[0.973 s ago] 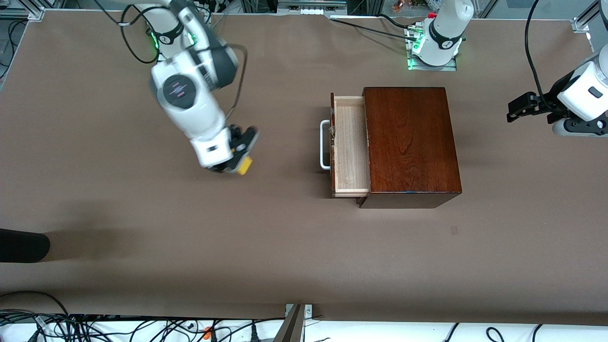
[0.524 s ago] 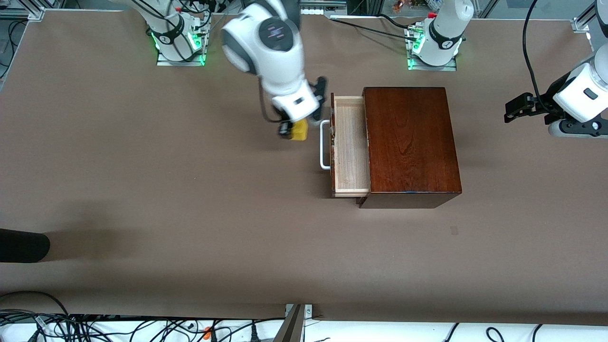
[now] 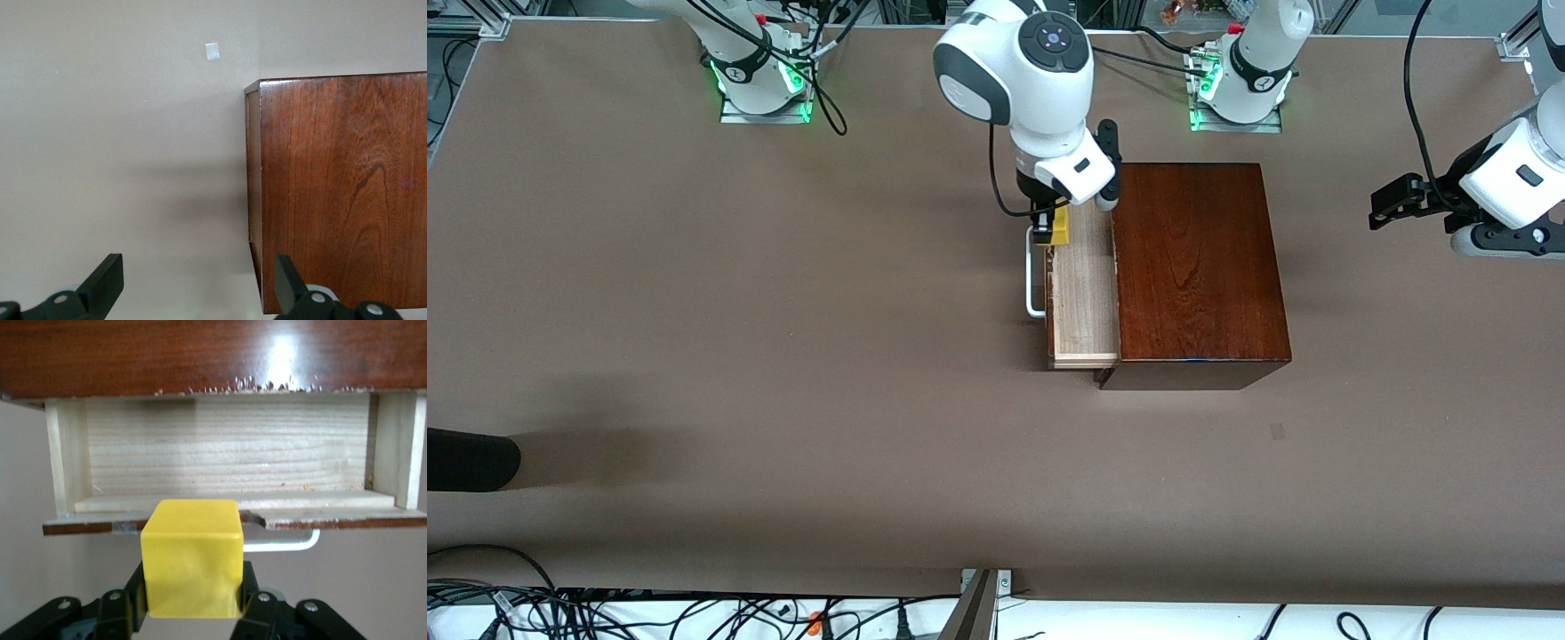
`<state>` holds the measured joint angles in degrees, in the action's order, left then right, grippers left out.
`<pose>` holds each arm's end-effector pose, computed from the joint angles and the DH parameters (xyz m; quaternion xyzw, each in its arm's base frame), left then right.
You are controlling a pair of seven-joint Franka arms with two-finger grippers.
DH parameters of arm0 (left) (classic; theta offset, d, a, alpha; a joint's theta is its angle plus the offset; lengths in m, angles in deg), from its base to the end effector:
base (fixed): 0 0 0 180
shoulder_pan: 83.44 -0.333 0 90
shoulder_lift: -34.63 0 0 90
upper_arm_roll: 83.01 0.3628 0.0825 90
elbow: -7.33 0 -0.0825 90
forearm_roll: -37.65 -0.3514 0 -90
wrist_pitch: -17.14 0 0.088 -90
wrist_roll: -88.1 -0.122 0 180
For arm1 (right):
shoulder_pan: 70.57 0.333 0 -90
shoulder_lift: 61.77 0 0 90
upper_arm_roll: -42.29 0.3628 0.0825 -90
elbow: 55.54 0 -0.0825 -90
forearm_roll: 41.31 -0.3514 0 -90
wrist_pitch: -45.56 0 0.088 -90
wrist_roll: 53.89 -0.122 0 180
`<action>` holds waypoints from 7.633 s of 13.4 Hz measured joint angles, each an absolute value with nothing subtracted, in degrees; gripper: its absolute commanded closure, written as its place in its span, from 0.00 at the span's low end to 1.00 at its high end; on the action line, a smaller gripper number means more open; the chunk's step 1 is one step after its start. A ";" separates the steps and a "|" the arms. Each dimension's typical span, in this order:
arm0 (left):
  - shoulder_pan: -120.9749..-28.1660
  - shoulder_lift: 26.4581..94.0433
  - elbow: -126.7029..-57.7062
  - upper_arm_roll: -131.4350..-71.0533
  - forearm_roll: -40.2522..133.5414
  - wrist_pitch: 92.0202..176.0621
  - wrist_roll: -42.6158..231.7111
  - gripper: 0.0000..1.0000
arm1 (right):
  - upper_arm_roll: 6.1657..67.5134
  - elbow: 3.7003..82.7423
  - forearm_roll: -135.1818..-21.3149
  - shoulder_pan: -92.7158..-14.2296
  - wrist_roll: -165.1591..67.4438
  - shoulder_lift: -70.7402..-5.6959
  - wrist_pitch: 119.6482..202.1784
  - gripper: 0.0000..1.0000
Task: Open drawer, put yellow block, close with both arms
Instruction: 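Lift the yellow cube with the right gripper and carry it over the drawer, then lower the cube into the open drawer with the right gripper, then open the right gripper and raise it while the left gripper approaches the drawer, then push the drawer front with the left gripper toward the box, then push the drawer fully shut with the left gripper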
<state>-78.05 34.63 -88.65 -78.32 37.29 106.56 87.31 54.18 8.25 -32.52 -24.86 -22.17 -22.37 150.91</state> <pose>0.5140 -0.0055 0.6100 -0.9983 0.0131 0.0572 0.0031 0.4531 0.5941 0.4486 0.7154 0.6982 0.0265 0.0036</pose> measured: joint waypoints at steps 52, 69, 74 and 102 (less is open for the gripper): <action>-77.13 42.43 -83.65 -92.45 42.32 106.06 75.25 0.00 | 49.96 0.09 -36.62 -37.07 -26.90 -28.52 141.61 0.00; -68.48 62.59 -85.16 -117.03 42.40 138.37 37.01 0.00 | 42.44 25.91 -47.50 -63.36 -50.48 -54.82 132.91 0.00; -68.88 68.71 -86.10 -116.31 33.88 138.96 36.88 0.00 | 40.11 32.81 -44.72 -63.37 -52.96 -59.44 131.26 0.00; -76.02 68.66 -83.71 -115.71 28.65 122.21 35.68 0.00 | 37.26 32.83 -41.15 -63.06 -53.32 -58.25 134.29 0.00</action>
